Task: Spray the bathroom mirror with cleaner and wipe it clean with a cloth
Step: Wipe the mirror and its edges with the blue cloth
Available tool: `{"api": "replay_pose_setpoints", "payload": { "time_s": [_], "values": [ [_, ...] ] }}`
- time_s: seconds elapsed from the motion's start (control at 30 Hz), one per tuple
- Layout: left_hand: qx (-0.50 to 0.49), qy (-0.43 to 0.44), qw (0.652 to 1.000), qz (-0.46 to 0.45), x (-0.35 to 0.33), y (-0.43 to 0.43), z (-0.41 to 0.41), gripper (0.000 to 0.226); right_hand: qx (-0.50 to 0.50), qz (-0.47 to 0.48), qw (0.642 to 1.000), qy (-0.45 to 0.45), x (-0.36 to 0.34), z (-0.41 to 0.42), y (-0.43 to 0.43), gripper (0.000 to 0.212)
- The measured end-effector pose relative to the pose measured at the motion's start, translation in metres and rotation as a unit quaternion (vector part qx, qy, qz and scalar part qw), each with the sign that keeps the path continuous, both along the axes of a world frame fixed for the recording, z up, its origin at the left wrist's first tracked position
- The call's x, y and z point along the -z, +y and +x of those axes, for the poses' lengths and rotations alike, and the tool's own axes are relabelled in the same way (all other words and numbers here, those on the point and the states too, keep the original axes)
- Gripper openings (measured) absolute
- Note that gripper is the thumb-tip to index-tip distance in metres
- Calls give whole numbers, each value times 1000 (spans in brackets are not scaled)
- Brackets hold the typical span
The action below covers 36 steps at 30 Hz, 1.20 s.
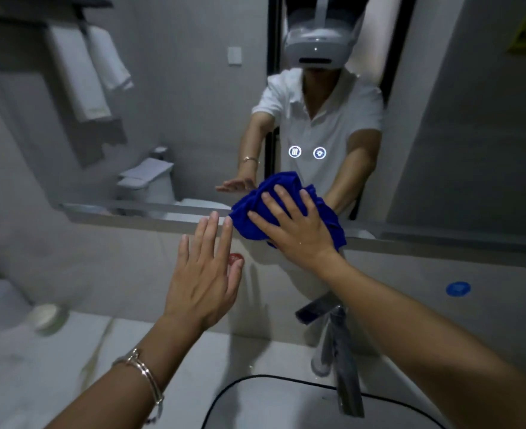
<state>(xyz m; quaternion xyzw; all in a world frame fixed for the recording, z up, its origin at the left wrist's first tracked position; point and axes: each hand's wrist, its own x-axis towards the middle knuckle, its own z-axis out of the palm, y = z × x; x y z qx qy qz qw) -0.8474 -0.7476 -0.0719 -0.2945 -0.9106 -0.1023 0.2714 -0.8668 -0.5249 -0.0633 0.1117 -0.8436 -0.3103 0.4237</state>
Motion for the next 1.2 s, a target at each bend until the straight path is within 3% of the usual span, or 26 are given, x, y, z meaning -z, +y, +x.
{"api": "replay_pose_setpoints", "payload": {
  "time_s": [0.17,0.37,0.53,0.63,0.73,0.83,0.9,0.97,1.03,1.1,1.2],
  "values": [
    [6,-4,1000,3,0,15,5,64,-21,92,995,-42,-8,11,22,82],
    [66,20,998,-13,-12,91,28,64,6,155,985,-71,-7,55,97,83],
    [105,38,993,-24,-14,162,50,63,7,165,983,-77,-6,112,189,80],
    [129,41,991,-23,-13,197,65,62,14,152,987,-54,-7,148,239,67],
    [152,33,988,-25,-16,225,76,61,67,79,994,-17,-3,180,285,71],
    [168,38,985,-30,-21,246,79,61,137,-74,988,8,-2,210,319,76],
    [176,46,983,-33,-26,261,81,62,173,-236,955,45,-14,223,326,68],
    [187,50,981,-34,-36,276,86,64,204,-395,894,58,-32,227,319,67],
    [203,61,977,-30,-52,289,92,64,190,-488,847,87,-57,222,303,67],
    [219,82,972,-21,-73,299,93,64,169,-526,824,128,-86,209,284,67],
    [216,112,970,-1,-109,298,84,64,141,-505,835,166,-130,185,260,67]
  ]
}}
